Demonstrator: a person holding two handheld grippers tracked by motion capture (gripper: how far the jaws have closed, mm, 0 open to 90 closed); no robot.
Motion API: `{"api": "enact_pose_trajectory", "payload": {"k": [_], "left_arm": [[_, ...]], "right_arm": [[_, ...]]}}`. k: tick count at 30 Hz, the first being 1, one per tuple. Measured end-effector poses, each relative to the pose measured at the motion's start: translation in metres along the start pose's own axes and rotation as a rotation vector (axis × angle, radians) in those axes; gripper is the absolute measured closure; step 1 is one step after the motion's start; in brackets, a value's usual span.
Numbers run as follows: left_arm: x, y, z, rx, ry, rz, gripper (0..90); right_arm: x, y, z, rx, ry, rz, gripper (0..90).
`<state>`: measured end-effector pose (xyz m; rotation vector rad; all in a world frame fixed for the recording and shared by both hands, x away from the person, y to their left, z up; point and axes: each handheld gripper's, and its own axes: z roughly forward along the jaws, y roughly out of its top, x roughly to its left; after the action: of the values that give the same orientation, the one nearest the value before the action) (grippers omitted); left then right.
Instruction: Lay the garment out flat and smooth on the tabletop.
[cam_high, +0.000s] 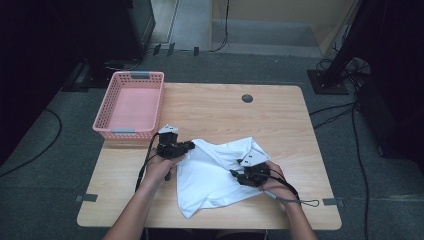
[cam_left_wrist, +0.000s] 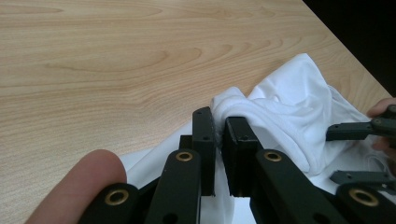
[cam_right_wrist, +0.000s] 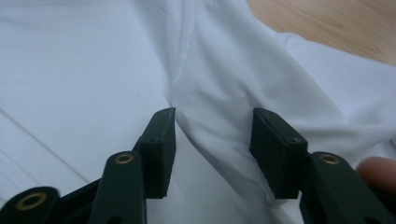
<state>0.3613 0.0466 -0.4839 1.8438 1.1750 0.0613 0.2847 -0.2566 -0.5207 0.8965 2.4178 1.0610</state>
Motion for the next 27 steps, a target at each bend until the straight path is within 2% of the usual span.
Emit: {"api": "enact_pose_trajectory", "payload": {"k": [3,4,5,7,11,13,14,15,16,17,18,20,23,24,25,27], "left_arm": [[0.001,-0.001,0.001,0.01,-0.008,0.0,85.3],[0.002,-0.002,0.002,0.014,-0.007,0.001,85.1],[0.002,-0.002,0.002,0.014,-0.007,0.001,84.8],[0.004,-0.006,0.003,0.022,-0.01,0.013,83.5],[0.004,-0.014,0.004,0.021,-0.023,0.046,82.3],[0.002,-0.018,0.005,0.027,-0.014,0.083,80.2],[0.002,-0.018,0.005,0.027,-0.014,0.083,78.8],[0.001,-0.022,0.006,0.033,-0.016,0.11,77.6],[0.001,-0.022,0.006,0.033,-0.016,0.11,76.6],[-0.001,-0.025,0.006,0.042,-0.019,0.136,75.8],[-0.001,-0.025,0.006,0.042,-0.019,0.136,74.7],[-0.005,-0.03,0.005,0.044,-0.022,0.187,72.3],[-0.012,-0.038,0.005,0.054,0.016,0.265,64.9],[-0.012,-0.038,0.005,0.054,0.016,0.265,64.3],[-0.015,-0.043,0.006,0.058,0.048,0.314,64.1],[-0.017,-0.047,0.007,0.065,0.072,0.36,69.3]], "right_arm": [[-0.002,0.0,0.0,-0.011,-0.039,0.013,72.8],[-0.003,0.001,0.0,-0.016,-0.048,0.031,79.3],[-0.005,0.002,-0.001,-0.024,-0.047,0.059,84.5],[-0.011,0.006,-0.006,-0.071,-0.031,0.129,89.1],[-0.023,0.017,-0.021,-0.177,-0.011,0.242,90.0],[-0.029,0.023,-0.028,-0.225,-0.021,0.292,90.0],[-0.032,0.027,-0.031,-0.246,-0.026,0.314,90.0],[-0.034,0.03,-0.033,-0.261,-0.039,0.331,90.0],[-0.036,0.033,-0.035,-0.273,-0.052,0.346,90.0],[-0.038,0.035,-0.037,-0.284,-0.066,0.357,90.0],[-0.039,0.038,-0.037,-0.293,-0.071,0.378,90.0],[-0.043,0.041,-0.038,-0.303,-0.083,0.418,90.0],[-0.047,0.043,-0.038,-0.312,-0.1,0.467,90.0],[-0.047,0.043,-0.038,-0.312,-0.1,0.467,90.0],[-0.048,0.042,-0.037,-0.31,-0.103,0.492,90.0],[-0.048,0.039,-0.034,-0.288,-0.102,0.494,90.0]]}}
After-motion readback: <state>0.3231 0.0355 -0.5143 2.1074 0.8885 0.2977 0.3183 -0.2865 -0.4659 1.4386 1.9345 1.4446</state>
